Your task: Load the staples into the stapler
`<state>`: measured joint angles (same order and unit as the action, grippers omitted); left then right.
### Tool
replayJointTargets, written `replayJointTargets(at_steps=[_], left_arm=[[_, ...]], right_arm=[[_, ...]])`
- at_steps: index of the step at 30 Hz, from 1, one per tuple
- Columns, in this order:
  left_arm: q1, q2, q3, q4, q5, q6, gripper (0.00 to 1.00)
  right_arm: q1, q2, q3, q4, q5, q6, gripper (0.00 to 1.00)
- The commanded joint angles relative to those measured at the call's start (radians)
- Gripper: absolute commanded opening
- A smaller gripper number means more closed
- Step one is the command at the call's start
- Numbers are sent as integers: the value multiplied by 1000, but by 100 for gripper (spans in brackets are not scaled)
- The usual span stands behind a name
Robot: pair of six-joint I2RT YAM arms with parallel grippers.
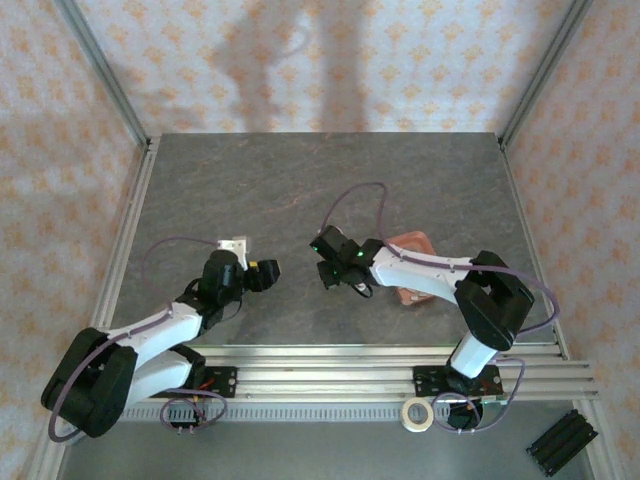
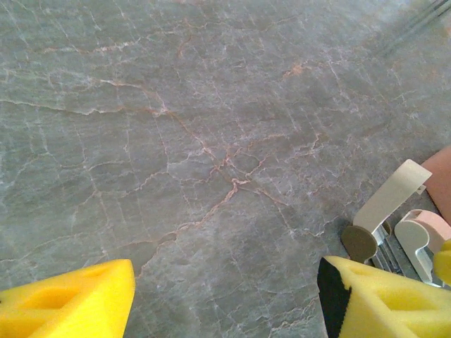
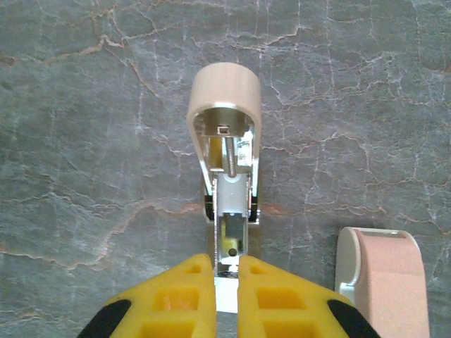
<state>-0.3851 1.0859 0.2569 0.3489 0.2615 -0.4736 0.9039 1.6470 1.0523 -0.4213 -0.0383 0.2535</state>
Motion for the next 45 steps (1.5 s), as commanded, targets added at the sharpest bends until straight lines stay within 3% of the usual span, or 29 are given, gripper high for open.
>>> replayJointTargets(at_steps=[1, 45], left_arm=[[7, -48, 11, -44, -38, 37, 70], [8, -15, -2, -24, -47, 59, 70]], right_arm=[[-13, -20, -17, 54, 0, -42, 11], [-16, 76, -38, 73, -23, -29, 11]])
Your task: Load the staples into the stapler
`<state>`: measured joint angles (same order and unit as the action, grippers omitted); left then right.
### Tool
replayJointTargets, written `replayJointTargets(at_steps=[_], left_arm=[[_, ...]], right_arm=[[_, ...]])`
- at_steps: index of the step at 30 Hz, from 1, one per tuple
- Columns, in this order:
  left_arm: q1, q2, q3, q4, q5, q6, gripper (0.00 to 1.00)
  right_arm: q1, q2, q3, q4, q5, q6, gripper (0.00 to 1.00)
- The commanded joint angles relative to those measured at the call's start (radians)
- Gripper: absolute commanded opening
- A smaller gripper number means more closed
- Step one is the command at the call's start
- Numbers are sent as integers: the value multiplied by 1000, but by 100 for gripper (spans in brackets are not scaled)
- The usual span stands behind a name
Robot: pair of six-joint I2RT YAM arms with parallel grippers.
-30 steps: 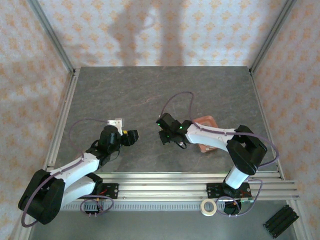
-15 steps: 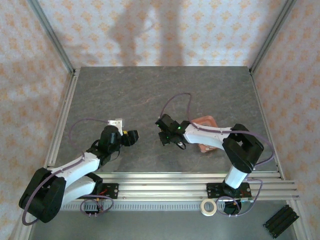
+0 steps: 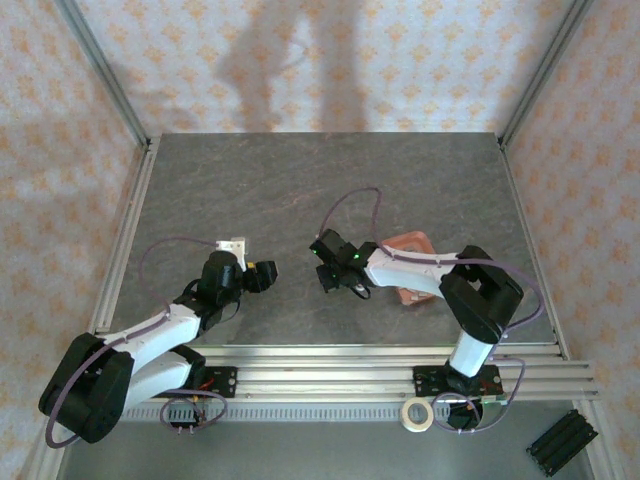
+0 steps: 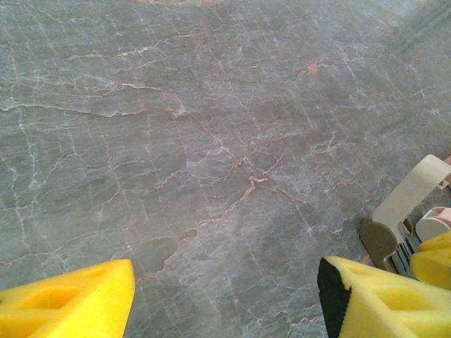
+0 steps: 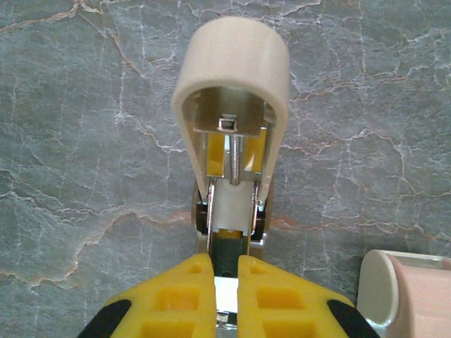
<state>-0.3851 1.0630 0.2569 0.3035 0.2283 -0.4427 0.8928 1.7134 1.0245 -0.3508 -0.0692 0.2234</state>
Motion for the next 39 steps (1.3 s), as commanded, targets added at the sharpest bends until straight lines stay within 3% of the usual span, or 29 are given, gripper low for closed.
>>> replayJointTargets(at_steps=[1, 8, 28, 39], left_arm=[[8, 7, -2, 23, -13, 28, 70], [9, 6, -2, 22, -15, 31, 70], [8, 0, 5, 11, -13, 40, 70], [8, 44, 47, 48, 107, 59, 70]], right_arm=[[-5, 11, -11, 0, 10, 3, 11], [-5, 18, -10, -21, 23, 7, 11], [-5, -9, 6, -13, 31, 12, 26], [-75, -197, -73, 18, -3, 88, 32]])
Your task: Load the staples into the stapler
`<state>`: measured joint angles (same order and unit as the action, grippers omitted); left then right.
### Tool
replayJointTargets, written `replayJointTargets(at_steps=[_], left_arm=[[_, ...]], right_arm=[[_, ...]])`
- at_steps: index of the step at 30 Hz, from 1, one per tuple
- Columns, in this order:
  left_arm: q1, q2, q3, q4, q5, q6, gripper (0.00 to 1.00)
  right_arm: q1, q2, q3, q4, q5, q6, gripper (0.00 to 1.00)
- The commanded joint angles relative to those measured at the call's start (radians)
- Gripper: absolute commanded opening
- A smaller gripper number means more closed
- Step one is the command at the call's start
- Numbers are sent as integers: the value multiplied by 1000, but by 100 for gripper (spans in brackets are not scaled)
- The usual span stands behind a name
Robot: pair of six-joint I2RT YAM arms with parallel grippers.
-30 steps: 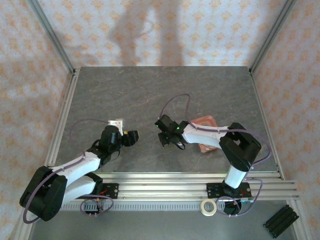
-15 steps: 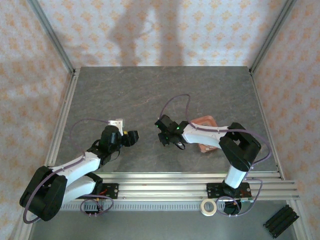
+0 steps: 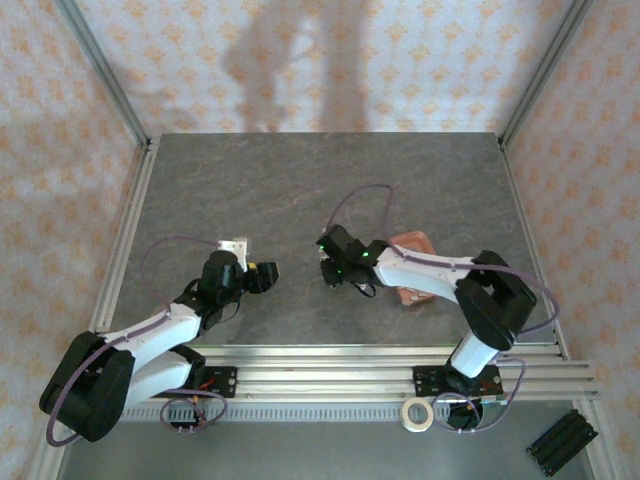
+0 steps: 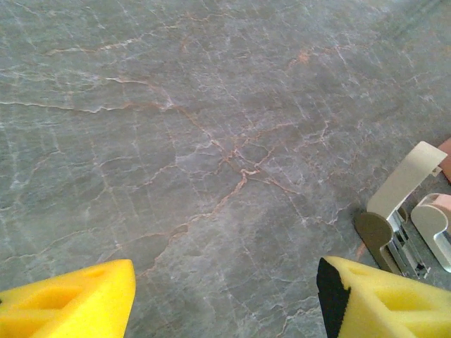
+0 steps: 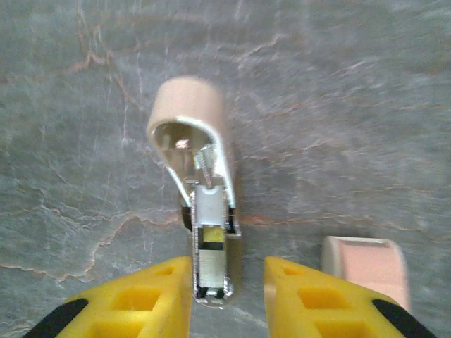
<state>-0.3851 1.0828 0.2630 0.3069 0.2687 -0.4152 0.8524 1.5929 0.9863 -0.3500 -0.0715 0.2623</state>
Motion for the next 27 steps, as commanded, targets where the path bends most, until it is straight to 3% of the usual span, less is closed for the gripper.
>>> replayJointTargets(at_steps=[1, 9, 27], left_arm=[[7, 43, 51, 59, 95, 34, 70], [-5, 225, 220, 130, 295, 50, 69], [-93, 563, 534, 63, 438, 113, 70]], right_arm=[[-51, -103, -53, 29, -18, 64, 32], [-172, -283, -166, 91, -141, 128, 35], [-228, -452, -270, 88, -194, 174, 37]])
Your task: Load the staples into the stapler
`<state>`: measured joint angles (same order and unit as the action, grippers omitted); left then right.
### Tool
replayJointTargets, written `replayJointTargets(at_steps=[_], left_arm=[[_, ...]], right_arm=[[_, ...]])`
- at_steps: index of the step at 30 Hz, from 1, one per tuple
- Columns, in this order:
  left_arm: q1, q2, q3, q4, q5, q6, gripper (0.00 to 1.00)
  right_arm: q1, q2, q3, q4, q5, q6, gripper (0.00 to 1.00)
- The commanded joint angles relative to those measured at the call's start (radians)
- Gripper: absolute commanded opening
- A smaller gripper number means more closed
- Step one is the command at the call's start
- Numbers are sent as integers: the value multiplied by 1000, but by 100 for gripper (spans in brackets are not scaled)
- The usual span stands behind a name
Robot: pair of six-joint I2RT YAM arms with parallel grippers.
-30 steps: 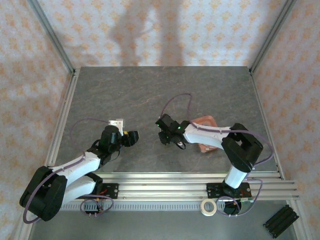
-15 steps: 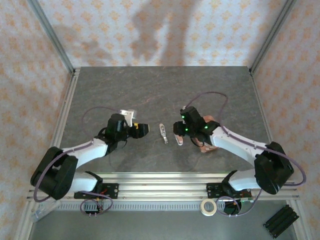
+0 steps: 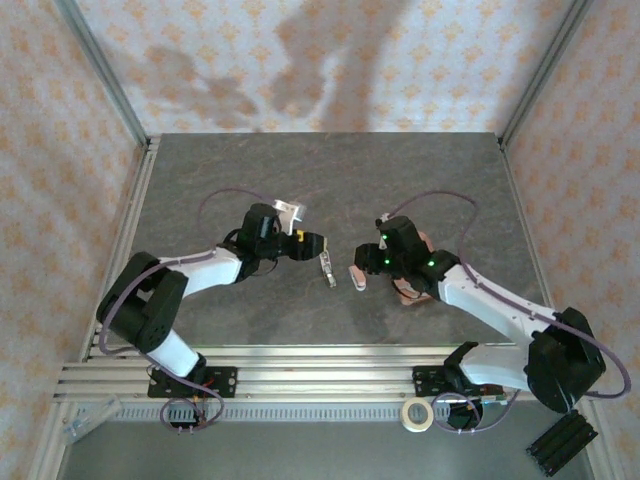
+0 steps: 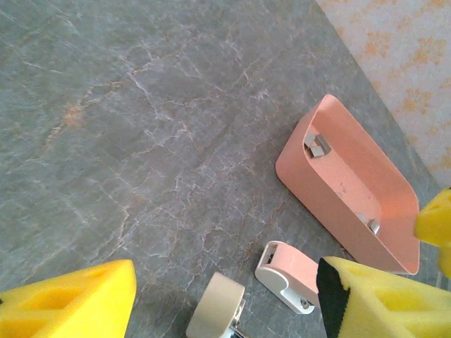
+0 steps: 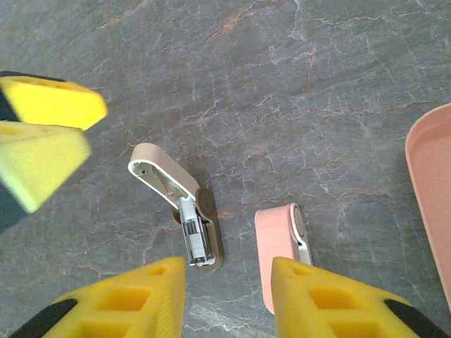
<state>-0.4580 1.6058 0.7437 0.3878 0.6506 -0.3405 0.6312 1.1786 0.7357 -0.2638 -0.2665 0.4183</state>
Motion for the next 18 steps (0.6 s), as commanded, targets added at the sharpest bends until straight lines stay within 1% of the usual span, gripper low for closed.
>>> replayJointTargets(at_steps=[1, 8, 14, 18], left_arm=[[-27, 58, 68, -30, 67, 47, 70], [-61, 111, 109, -55, 148, 76, 67], [-83, 89, 90, -68, 204, 110, 64], [-107, 77, 85, -112, 233, 150, 64]], right_arm=[[-7, -41, -18, -3, 4, 17, 37], [-7, -54, -15, -28, 19, 12, 37], [-7, -53, -13, -37, 23, 9, 35], [-7, -53, -13, -44, 27, 10, 34]])
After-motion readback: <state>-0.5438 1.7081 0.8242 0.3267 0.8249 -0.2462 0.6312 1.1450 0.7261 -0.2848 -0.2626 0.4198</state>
